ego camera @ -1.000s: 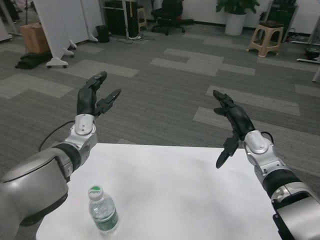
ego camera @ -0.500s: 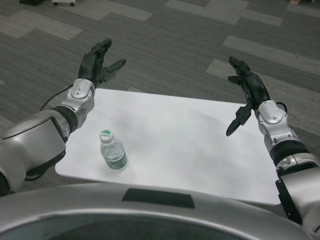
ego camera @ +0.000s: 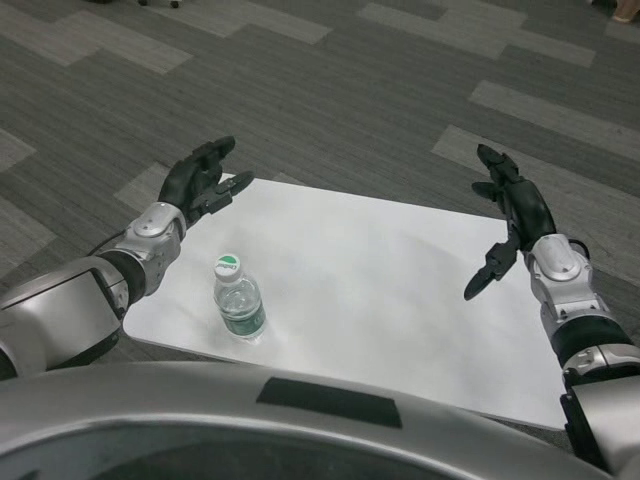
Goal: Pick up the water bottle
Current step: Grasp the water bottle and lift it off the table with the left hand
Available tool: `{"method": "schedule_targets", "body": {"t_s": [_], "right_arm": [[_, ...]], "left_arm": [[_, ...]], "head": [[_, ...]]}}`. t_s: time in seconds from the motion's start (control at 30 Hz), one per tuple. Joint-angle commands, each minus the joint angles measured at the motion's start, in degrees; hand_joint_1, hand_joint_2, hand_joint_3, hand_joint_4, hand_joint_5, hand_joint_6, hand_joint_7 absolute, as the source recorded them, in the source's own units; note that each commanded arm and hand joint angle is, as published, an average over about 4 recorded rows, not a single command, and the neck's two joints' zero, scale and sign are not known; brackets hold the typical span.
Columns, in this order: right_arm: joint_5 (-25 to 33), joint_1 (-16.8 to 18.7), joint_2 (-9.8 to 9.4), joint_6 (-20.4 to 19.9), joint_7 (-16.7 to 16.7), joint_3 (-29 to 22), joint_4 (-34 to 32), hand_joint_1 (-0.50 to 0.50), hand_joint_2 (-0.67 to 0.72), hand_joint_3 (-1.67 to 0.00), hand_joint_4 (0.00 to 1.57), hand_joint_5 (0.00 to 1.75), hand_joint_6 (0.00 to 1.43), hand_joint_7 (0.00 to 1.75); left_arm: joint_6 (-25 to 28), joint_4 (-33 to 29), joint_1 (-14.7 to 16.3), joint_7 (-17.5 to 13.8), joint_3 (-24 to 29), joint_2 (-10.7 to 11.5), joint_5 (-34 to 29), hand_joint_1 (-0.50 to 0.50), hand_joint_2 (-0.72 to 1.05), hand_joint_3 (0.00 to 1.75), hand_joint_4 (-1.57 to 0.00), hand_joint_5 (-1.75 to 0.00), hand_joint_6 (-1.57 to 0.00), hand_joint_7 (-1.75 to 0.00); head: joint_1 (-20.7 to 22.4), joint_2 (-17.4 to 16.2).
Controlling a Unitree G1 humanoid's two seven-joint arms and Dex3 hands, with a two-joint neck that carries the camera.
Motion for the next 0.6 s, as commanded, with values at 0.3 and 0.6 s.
{"method": "schedule_targets", "body": {"t_s": [0.3,0.6], "right_arm": [[0.35,-0.2,0.35,0.27,0.49,-0.03,1.54,-0.29,0.6,-0.16,0.0,0.78,0.0,0.07],[0.35,0.19,0.41,0.27,0.57,-0.03,1.48,-0.33,0.6,-0.16,0.0,0.82,0.0,0.07]], "left_arm": [[2.98,-1.37,7.33,-6.2,4.7,1.52,-0.5,0.5,0.87,0.09,-0.38,0.0,-0.69,0.0],[2.96,-2.72,9.09,-6.72,4.65,0.8,-0.5,0.5,1.05,0.04,-0.42,0.0,-0.47,0.0]], "head": [[2.18,3.1],[2.44,3.71]]}}
